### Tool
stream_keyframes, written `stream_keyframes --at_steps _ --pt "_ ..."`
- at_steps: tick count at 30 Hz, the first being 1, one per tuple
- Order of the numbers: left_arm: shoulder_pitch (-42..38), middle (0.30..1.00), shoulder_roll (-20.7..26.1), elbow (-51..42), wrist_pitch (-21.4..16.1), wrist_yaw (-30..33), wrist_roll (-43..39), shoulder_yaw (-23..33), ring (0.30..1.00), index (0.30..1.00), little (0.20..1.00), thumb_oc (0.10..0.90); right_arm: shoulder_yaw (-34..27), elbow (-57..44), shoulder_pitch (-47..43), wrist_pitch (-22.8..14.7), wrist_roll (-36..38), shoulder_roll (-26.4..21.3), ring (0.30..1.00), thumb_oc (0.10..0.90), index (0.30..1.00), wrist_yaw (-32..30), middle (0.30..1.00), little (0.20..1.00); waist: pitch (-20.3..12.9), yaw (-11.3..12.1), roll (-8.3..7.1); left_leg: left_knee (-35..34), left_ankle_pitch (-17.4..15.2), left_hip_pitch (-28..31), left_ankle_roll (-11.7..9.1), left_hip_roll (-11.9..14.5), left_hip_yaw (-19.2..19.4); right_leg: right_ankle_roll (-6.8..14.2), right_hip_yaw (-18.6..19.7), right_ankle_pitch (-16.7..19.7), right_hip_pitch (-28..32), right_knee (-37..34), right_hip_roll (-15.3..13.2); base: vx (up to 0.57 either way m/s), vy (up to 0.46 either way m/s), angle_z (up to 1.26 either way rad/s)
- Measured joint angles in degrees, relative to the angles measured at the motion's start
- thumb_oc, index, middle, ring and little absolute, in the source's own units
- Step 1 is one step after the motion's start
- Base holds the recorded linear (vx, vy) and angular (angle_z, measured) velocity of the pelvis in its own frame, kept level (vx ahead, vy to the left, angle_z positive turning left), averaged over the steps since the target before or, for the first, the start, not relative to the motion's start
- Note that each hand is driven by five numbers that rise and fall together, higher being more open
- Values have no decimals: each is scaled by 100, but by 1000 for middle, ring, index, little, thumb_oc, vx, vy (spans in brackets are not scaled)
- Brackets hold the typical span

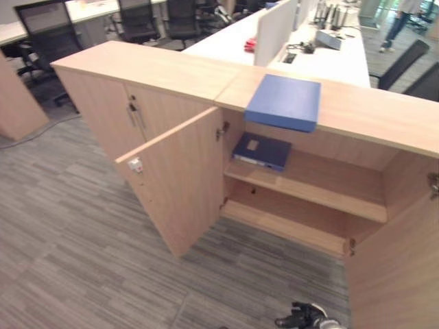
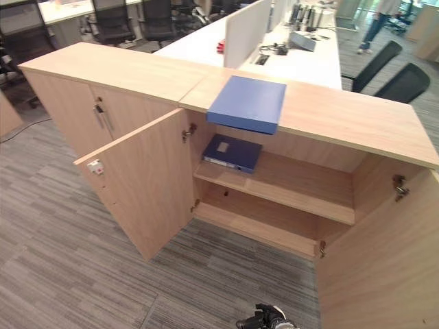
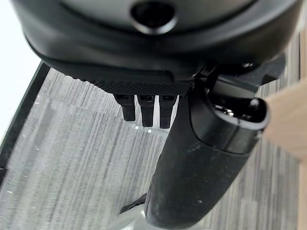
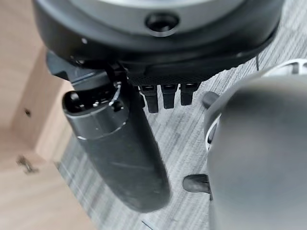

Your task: Put the empty folder in the office cabinet

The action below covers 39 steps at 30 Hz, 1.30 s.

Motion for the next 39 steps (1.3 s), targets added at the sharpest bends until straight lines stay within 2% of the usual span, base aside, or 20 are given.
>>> stream_keyframes --at_steps 3,9,11,12,14,16,18,19,22,23,24,25,26,28,29,30,31,34,37,39 --pt "41 900 -33 19 -5 -1 7 218 900 900 900 800 -158 69 141 11 42 10 900 800 900 38 900 900 122 -18 -122 -5 -105 168 -5 19 188 178 -327 357 -137 -827 124 159 -114 -35" --pt "137 900 -39 43 -2 8 9 422 900 900 900 800 -340 153 167 -20 62 7 900 800 900 57 900 900 111 -19 -213 -1 -207 327 -173 338 154 25 -448 482 -429 -249 172 264 -166 -1" --pt "162 900 -49 43 10 11 9 423 900 900 900 800 -323 196 193 -37 57 8 900 800 900 84 900 900 108 -35 -196 -2 -252 441 -347 497 -16 -101 -456 587 -289 -211 322 369 -260 23" --pt "232 900 -62 72 17 7 7 415 900 900 900 800 -338 202 257 -69 54 -13 900 800 900 89 900 900 47 -29 -152 0 -329 522 -551 759 -159 -281 -466 510 -182 -203 613 296 -240 18" --pt "246 900 -64 75 19 4 7 401 900 900 900 800 -299 166 247 -73 43 -46 900 800 900 84 900 900 -32 9 -42 24 -333 539 -609 939 -210 -462 -475 403 -129 -267 848 261 -254 -1" --pt "154 900 -42 123 30 25 8 366 900 900 900 800 -152 154 287 -91 38 -122 900 800 900 90 900 900 -81 -48 29 159 -260 543 -943 1351 -299 -944 -537 123 -75 -227 1287 295 -419 -11" --pt "48 900 9 222 32 88 5 365 900 900 900 800 -135 128 241 -89 39 -132 900 800 900 88 900 900 -48 -45 -4 640 -345 431 -1158 1579 -311 -1121 -522 -11 3 -210 1432 240 -380 -19" --pt "33 900 111 267 34 94 1 365 900 900 900 800 0 114 258 -68 42 -71 900 800 900 94 900 900 -38 -20 -160 1292 -358 302 -1169 1645 -306 -1162 -439 -25 218 -451 1521 188 -293 -35" --pt "38 900 167 240 25 100 2 362 900 900 900 800 76 111 357 -112 41 -99 900 800 900 81 900 900 -94 -13 -261 2485 -339 -6 -1281 1864 -494 -1302 -251 -71 549 -790 1791 161 -233 -40" --pt "32 900 195 149 16 109 -3 374 900 900 900 800 80 149 328 -103 38 -119 900 800 900 78 900 900 -78 107 -292 3772 -11 -556 -1446 2006 -911 -1463 -50 -78 744 -962 1924 99 -125 -77" --pt "27 900 177 100 7 108 -4 377 900 900 900 800 162 172 348 -89 35 -152 900 800 900 65 900 900 -45 202 -341 4223 -24 -801 -1527 2002 -1102 -1731 56 18 837 -1017 1931 74 -61 -79" --pt "45 900 146 80 6 110 -4 378 900 900 900 800 215 175 376 -77 31 -185 900 800 900 36 900 900 -36 203 -362 4293 -78 -909 -1559 1997 -1191 -1821 75 27 869 -1023 1957 71 -9 -36" --pt "-46 900 86 66 5 110 5 285 900 900 900 800 286 206 421 -31 32 -273 900 800 900 12 900 900 -1 120 -330 3983 -295 -1283 -1497 1759 -1432 -1882 132 -64 890 -1025 1965 55 35 -35" --pt "-103 900 -20 -22 -23 99 5 182 900 900 900 800 301 253 287 16 -8 -367 900 800 900 -4 900 900 145 144 -326 2139 -216 -1445 -1490 1288 -1474 -1770 378 -79 842 -1026 1966 65 66 -50" --pt "-134 900 -62 -2 -21 92 6 154 900 900 900 800 304 315 254 20 -12 -385 900 800 900 -8 900 900 209 142 -301 1110 29 -1447 -1489 1058 -1585 -1723 437 -101 855 -1026 2005 28 76 -50" --pt "-157 900 -74 38 -27 61 7 111 900 900 900 800 322 338 235 38 -16 -402 900 800 900 -8 900 900 255 222 -261 -57 328 -1366 -1602 770 -2190 -1726 629 -114 849 -1028 2070 38 68 -101" --pt "-193 900 -85 35 -27 60 9 116 900 900 900 800 363 366 174 26 -48 -429 900 800 900 5 900 900 432 377 -278 -10 574 -1460 -1564 642 -2521 -1810 789 -54 870 -1024 2138 56 104 -119" --pt "-193 900 -82 271 12 -5 107 125 900 900 900 800 521 286 185 -59 -225 -392 900 800 900 1 900 900 419 227 -346 -7 698 -1230 -1454 524 -2326 -2023 973 -72 974 -1026 2186 111 155 -54" --pt "-217 900 -97 320 42 2 424 -37 900 900 900 800 499 348 190 23 -245 -408 900 800 900 -17 900 900 387 106 -257 -12 610 -647 -1250 631 -2285 -1926 1045 -99 1040 -977 2193 75 88 0" --pt "-159 900 -119 262 71 3 445 -41 900 900 900 800 398 386 298 32 -245 -424 900 800 900 -21 900 900 343 137 -25 -7 592 -274 -848 616 -2216 -1699 1057 -103 1070 -973 2145 121 95 -2"
